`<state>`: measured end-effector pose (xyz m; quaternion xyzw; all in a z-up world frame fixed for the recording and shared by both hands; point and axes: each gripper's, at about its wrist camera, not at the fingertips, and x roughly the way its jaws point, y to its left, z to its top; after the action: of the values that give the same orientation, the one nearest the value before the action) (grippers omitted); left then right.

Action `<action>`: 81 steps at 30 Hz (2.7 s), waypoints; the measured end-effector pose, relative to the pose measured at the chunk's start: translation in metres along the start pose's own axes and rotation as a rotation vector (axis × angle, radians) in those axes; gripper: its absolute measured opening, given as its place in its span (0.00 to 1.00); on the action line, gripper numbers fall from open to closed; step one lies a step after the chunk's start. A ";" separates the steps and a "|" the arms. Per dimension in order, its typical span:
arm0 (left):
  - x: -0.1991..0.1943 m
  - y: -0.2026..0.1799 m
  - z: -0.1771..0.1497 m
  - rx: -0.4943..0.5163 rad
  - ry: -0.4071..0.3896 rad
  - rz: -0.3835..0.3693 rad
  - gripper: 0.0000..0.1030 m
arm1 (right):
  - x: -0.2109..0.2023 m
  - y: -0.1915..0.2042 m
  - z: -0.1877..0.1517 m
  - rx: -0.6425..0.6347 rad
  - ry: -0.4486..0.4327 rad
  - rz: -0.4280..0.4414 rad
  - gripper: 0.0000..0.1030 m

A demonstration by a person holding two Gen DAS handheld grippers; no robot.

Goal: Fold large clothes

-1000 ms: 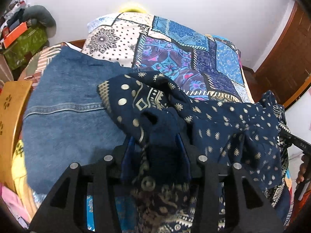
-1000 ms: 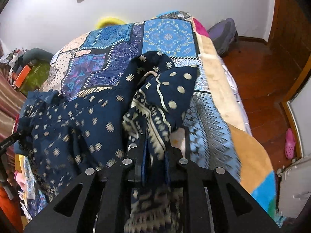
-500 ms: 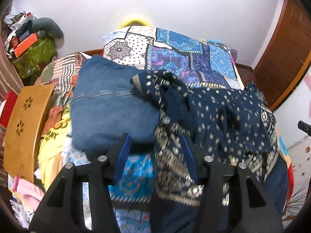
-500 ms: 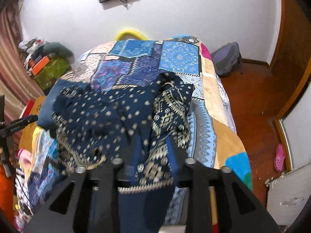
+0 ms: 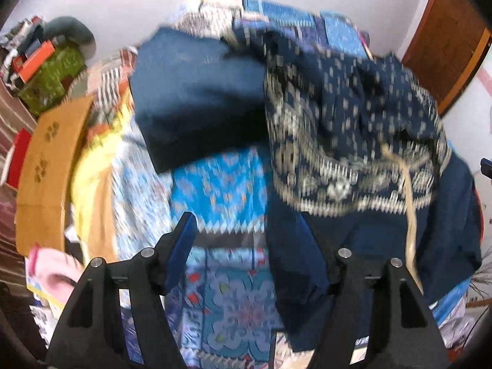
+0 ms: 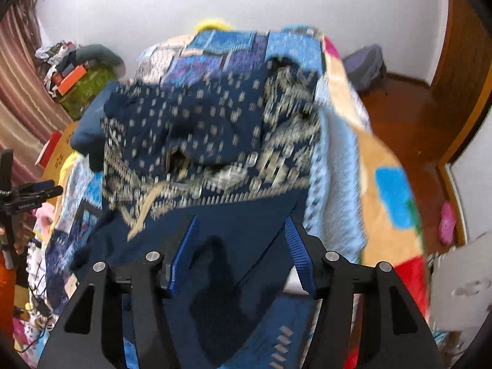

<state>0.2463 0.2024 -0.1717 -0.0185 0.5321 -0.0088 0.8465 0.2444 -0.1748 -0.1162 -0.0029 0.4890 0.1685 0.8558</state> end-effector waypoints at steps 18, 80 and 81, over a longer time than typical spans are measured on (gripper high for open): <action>0.099 -0.025 -0.050 -0.059 0.221 -0.185 0.65 | -0.002 -0.009 -0.027 0.063 -0.070 -0.029 0.06; -0.037 0.002 0.147 -0.273 -0.387 -0.274 0.05 | 0.011 -0.084 0.133 0.299 -0.291 0.137 0.06; -0.025 0.000 0.155 -0.276 -0.373 -0.244 0.05 | 0.021 -0.090 0.136 0.310 -0.273 0.131 0.06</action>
<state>0.3755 0.2068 -0.0824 -0.1993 0.3568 -0.0343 0.9120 0.3941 -0.2310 -0.0775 0.1837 0.3877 0.1453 0.8915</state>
